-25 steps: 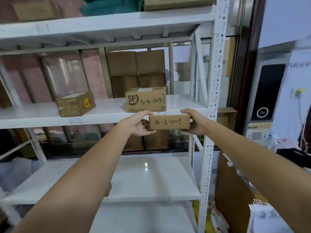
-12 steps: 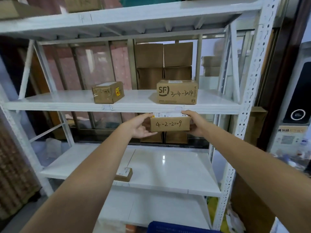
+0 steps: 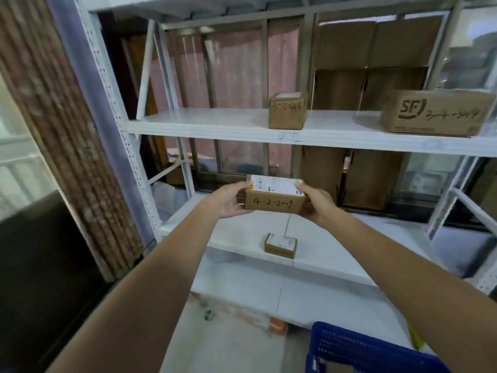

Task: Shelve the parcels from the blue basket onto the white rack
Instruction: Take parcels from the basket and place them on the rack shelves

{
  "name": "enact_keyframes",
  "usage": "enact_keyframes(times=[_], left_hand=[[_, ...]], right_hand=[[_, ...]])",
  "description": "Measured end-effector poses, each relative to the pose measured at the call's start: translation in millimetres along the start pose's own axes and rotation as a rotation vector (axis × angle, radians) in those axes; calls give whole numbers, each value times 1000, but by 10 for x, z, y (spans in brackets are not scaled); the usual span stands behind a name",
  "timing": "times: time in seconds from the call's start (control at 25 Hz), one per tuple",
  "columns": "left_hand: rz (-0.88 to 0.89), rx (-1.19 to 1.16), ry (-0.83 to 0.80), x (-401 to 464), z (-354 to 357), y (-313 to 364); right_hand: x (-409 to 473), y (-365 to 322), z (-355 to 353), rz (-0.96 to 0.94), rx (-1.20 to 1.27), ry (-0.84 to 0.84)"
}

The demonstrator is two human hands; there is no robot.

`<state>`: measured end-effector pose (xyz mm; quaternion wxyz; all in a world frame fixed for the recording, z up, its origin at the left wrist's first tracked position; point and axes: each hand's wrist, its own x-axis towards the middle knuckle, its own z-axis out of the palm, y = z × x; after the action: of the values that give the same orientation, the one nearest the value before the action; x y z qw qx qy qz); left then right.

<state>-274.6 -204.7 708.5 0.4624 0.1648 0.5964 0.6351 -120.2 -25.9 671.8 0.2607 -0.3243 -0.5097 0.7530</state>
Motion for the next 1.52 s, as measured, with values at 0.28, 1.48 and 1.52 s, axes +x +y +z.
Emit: enact_keyframes(times=[0.28, 1.48, 1.52], left_hand=[[-20, 22, 202, 493, -1149, -208], [-362, 296, 317, 4399, -3688, -1605], [-361, 288, 311, 4422, -3718, -1639]], right_hand=[[454, 823, 1038, 55, -132, 98], [3930, 3603, 2288, 388, -580, 289], [3939, 3651, 2302, 393, -557, 287]])
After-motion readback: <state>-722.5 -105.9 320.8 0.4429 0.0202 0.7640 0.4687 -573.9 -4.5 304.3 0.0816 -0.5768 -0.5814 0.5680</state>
